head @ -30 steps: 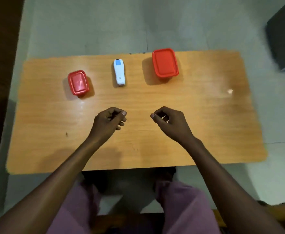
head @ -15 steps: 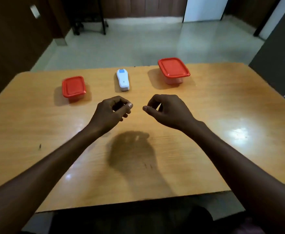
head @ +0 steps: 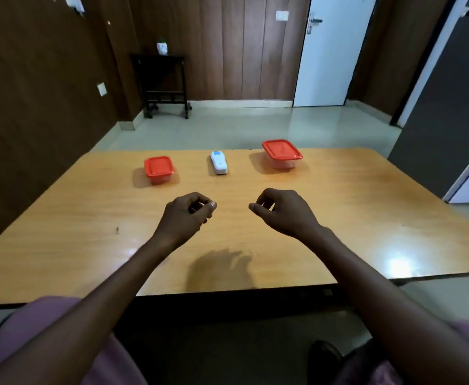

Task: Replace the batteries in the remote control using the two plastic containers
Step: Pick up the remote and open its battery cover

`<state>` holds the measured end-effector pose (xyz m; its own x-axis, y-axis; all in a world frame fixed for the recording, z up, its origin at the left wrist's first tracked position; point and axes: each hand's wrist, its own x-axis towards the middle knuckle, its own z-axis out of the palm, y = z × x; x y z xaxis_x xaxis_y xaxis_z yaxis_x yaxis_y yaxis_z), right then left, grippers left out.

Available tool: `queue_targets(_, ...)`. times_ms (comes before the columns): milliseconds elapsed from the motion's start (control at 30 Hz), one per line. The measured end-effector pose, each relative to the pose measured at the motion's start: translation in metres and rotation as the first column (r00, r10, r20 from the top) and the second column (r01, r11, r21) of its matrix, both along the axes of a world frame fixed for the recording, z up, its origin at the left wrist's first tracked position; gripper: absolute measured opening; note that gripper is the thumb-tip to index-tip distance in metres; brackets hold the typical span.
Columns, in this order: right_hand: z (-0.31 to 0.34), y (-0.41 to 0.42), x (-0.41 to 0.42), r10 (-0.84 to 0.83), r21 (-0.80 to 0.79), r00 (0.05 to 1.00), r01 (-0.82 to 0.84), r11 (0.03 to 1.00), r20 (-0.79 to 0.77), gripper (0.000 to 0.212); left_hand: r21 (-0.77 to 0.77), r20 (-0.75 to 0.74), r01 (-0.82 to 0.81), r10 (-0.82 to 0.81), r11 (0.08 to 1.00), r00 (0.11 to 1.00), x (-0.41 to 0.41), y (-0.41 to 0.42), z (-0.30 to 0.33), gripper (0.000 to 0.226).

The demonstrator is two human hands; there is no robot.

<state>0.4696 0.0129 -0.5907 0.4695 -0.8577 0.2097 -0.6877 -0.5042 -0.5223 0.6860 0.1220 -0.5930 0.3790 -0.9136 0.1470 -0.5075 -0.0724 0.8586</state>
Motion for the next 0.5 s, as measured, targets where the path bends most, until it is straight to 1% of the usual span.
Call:
queue_targets(200,-0.036,-0.050,0.060,-0.042,0.020,0.998,0.044,0.999,-0.055,0.031,0.014,0.029,-0.059,0.058,0.998,0.998,0.029,-0.036,-0.017,0.013)
queue_targets(367,-0.054,-0.115,0.139,-0.101,-0.042,0.989,0.097,0.994,-0.105,0.047,0.018,0.051,-0.153,0.152,0.988,0.987,0.059,-0.057,-0.029,0.012)
queue_targets(500,-0.059,-0.166,0.198,-0.194,-0.022,0.974,0.192,0.981,-0.122,0.053,0.031,0.017,-0.209,0.209,0.977,0.978,0.081,-0.067,-0.036,0.013)
